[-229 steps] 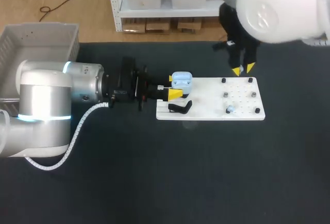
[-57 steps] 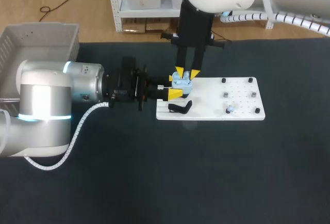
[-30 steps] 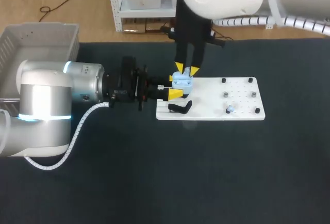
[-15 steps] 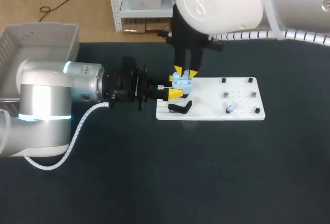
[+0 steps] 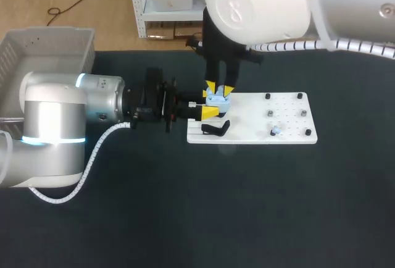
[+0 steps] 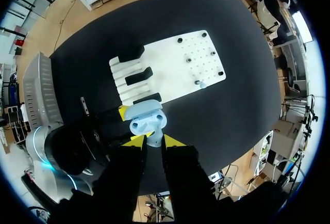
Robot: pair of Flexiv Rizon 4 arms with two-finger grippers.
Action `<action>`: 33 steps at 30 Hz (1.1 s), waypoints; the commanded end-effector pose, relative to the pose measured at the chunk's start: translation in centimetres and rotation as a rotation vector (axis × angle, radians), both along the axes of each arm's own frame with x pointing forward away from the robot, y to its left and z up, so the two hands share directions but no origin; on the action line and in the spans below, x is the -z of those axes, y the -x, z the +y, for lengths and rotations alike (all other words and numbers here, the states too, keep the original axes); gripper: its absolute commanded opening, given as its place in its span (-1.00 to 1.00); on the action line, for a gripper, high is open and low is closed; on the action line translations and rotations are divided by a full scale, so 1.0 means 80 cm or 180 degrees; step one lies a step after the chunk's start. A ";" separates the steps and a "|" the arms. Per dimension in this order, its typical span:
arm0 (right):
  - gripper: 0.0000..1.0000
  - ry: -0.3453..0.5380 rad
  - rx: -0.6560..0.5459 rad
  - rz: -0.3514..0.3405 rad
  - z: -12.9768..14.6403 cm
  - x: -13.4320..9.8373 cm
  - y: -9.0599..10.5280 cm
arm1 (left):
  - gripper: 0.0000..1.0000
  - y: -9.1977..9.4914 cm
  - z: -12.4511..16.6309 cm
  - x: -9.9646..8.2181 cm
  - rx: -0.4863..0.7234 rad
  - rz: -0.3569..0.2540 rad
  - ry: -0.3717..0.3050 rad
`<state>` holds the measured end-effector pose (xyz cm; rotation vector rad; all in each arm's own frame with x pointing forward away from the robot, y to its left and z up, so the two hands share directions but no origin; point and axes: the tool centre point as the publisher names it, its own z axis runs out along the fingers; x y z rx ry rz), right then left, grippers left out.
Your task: Pick up each earbud case from the left stands, insert the matching earbuds, close the lid, and place the case in the box.
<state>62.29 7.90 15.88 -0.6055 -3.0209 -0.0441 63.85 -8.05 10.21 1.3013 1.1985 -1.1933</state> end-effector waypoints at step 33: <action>-1.00 0.0037 0.0002 0.0092 -0.001 0.018 -0.009 | -1.00 0.000 0.000 0.000 0.0000 0.0000 -0.0002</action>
